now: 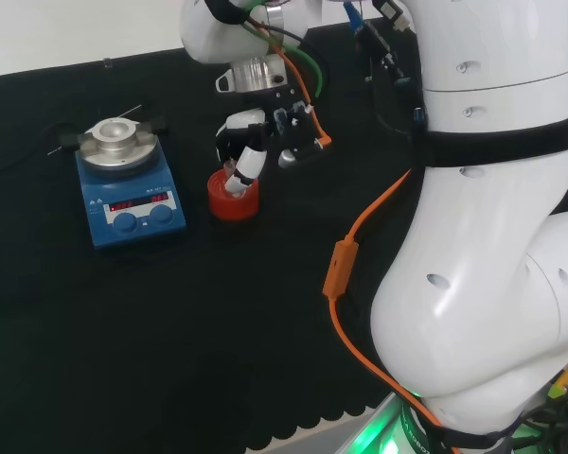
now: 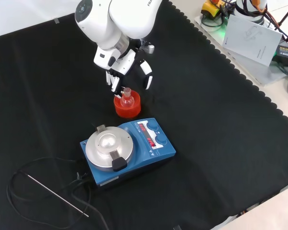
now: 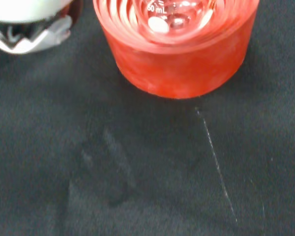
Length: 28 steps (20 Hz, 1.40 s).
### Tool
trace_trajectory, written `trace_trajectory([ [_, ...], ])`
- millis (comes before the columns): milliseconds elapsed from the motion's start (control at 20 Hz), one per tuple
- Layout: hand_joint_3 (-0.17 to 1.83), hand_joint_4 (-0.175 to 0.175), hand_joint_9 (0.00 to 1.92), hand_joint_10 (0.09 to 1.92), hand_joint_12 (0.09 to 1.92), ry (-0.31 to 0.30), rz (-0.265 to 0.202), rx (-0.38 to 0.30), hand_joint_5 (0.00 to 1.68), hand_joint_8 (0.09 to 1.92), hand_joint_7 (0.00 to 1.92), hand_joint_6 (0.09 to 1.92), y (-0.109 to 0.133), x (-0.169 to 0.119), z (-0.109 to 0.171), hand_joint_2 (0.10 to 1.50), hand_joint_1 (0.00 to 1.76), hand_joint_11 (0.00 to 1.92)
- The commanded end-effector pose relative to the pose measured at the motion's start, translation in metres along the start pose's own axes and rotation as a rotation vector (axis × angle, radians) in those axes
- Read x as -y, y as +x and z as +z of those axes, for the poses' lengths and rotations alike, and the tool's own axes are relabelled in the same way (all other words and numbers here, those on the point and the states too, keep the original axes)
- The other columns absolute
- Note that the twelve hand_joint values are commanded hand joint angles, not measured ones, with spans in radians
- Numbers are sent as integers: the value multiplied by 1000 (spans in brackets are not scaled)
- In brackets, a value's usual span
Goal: Pick up the round-bottom flask.
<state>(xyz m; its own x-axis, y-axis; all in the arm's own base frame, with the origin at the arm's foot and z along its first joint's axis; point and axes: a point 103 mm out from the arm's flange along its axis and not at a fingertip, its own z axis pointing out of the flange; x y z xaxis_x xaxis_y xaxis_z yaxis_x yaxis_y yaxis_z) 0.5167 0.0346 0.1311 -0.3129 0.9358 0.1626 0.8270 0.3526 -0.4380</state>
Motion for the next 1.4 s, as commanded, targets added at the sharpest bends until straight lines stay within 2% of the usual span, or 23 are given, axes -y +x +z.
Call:
trace_trajectory([
  [50, 870, -175, 1050, 819, 1281, -14, -2, 21, 430, 938, 848, 1093, 3, -4, -2, 364, 918, 852],
  [350, 883, -175, 1057, 804, 1278, -1, 19, 36, 472, 934, 873, 1098, 0, -20, 4, 361, 937, 857],
  [700, 888, -175, 1064, 806, 1282, 3, 21, 36, 500, 933, 890, 1104, -6, -33, 16, 360, 940, 862],
  [1150, 906, -175, 1183, 739, 1227, -6, 44, 44, 649, 896, 989, 1074, -21, -26, 6, 352, 979, 971],
  [1400, 909, -175, 1208, 732, 1225, 1, 51, 53, 678, 895, 1008, 1073, -24, -21, -2, 351, 992, 990],
])
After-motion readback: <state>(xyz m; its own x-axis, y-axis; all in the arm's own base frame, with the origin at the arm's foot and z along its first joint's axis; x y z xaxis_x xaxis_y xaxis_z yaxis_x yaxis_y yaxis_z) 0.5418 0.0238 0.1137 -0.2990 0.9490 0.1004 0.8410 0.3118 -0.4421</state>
